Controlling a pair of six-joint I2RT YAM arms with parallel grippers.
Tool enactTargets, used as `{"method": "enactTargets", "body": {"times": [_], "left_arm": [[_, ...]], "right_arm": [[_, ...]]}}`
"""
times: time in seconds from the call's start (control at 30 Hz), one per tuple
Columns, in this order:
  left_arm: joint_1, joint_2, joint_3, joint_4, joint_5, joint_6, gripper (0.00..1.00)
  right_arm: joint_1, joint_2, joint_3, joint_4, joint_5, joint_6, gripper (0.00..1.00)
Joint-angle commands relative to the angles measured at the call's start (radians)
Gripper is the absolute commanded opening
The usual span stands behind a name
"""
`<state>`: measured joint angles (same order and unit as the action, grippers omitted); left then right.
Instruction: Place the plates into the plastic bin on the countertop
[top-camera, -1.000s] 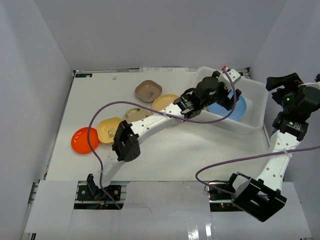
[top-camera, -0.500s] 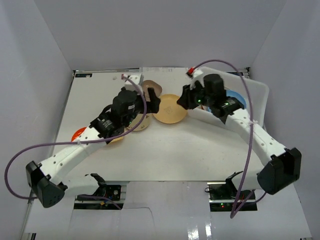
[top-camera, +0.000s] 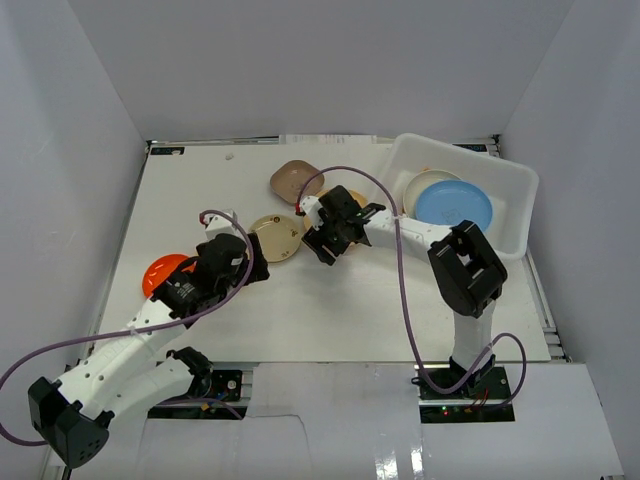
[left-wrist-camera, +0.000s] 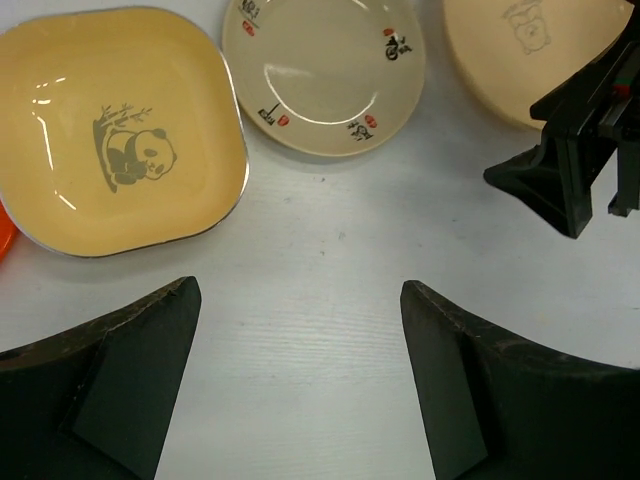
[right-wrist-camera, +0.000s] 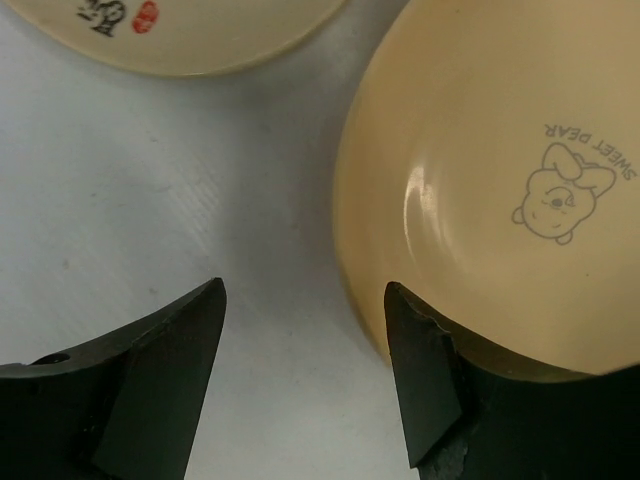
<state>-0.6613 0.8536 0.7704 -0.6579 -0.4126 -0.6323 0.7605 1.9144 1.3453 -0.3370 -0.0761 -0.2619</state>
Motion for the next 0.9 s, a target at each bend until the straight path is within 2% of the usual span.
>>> {"method": "enactTargets", "body": {"times": [0.0, 0.07, 0.1, 0.2, 0.3, 0.37, 0.57, 0.8, 0.87], "left_arm": [[0.014, -0.019, -0.022, -0.005, -0.028, -0.018, 0.91], [0.02, -0.016, -0.022, -0.009, -0.029, -0.023, 0.91], [0.026, -0.021, -0.023, -0.011, -0.032, -0.032, 0.91], [0.035, -0.031, -0.029, -0.025, -0.049, -0.058, 0.91], [0.04, -0.041, -0.043, -0.04, -0.066, -0.137, 0.93], [0.042, -0.042, -0.069, -0.029, -0.069, -0.204, 0.95], [0.042, -0.002, -0.031, -0.002, -0.078, -0.202, 0.95], [0.042, -0.002, 0.047, -0.008, -0.092, -0.168, 0.94], [0.042, -0.013, 0.053, -0.006, -0.083, -0.168, 0.94]], "right_arm": [[-0.004, 0.043, 0.074, 0.058, 0.076, -0.053, 0.7], [-0.004, 0.063, 0.081, 0.079, 0.113, -0.054, 0.68], [-0.004, 0.077, 0.081, 0.088, 0.122, -0.056, 0.64], [-0.003, 0.086, 0.077, 0.099, 0.11, -0.06, 0.49], [-0.001, 0.046, 0.022, 0.119, 0.096, -0.057, 0.23], [0.005, -0.016, -0.046, 0.144, 0.09, -0.034, 0.17], [0.014, -0.237, -0.159, 0.211, -0.014, 0.067, 0.1], [0.014, -0.449, -0.138, 0.343, -0.305, 0.167, 0.08], [0.014, -0.488, -0.101, 0.385, -0.31, 0.199, 0.08]]}}
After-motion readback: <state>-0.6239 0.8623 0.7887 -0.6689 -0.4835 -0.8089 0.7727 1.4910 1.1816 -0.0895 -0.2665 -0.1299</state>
